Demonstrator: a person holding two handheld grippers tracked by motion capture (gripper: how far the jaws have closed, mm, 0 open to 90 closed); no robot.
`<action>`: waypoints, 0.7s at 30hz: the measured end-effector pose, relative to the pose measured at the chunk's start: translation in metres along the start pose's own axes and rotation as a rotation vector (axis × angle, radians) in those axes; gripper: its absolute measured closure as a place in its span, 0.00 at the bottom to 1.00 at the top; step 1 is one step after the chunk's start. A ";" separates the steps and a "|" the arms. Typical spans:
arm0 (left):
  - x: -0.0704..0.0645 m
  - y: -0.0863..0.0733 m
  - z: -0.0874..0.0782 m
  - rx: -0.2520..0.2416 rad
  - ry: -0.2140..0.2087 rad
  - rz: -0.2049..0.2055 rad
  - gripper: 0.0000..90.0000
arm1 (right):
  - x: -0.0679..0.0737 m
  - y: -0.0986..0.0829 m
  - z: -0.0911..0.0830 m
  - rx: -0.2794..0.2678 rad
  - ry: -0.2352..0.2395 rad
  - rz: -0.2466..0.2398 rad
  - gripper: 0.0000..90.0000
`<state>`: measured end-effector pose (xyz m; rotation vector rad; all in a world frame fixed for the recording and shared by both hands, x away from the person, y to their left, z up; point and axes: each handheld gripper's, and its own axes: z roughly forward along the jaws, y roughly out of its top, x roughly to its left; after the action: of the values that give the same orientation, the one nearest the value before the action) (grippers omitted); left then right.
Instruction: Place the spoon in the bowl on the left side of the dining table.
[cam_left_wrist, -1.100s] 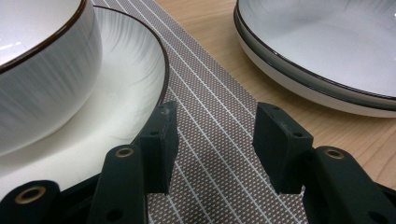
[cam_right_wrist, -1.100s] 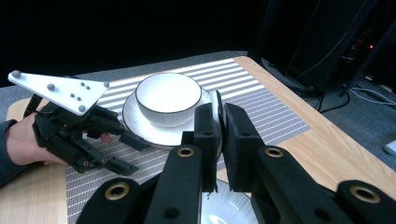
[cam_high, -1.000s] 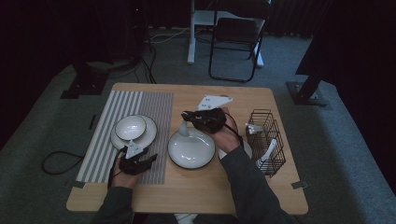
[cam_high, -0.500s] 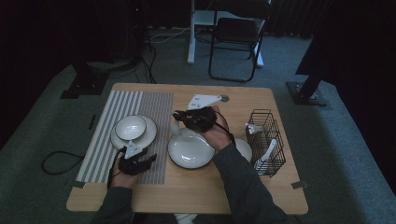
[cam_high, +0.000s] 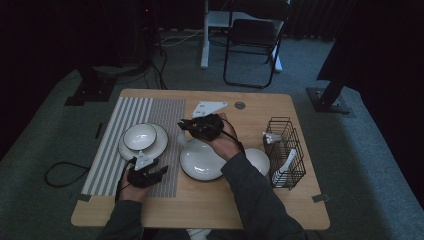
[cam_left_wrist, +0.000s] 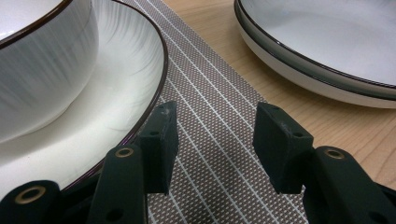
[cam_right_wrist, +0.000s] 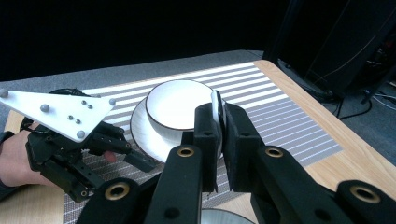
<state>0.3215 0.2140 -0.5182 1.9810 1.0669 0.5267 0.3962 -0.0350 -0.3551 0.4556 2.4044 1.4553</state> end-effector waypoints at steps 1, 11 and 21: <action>0.000 0.000 0.000 0.000 0.000 0.000 0.57 | 0.001 0.000 0.002 0.002 0.003 -0.005 0.94; 0.000 0.000 0.001 0.004 -0.003 -0.002 0.57 | 0.005 0.008 0.019 0.019 0.016 -0.023 0.94; 0.000 0.000 0.001 0.006 -0.007 0.006 0.57 | 0.006 0.018 0.035 0.021 0.030 -0.042 0.94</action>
<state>0.3217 0.2132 -0.5187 1.9905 1.0597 0.5203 0.4068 0.0038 -0.3553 0.3883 2.4394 1.4308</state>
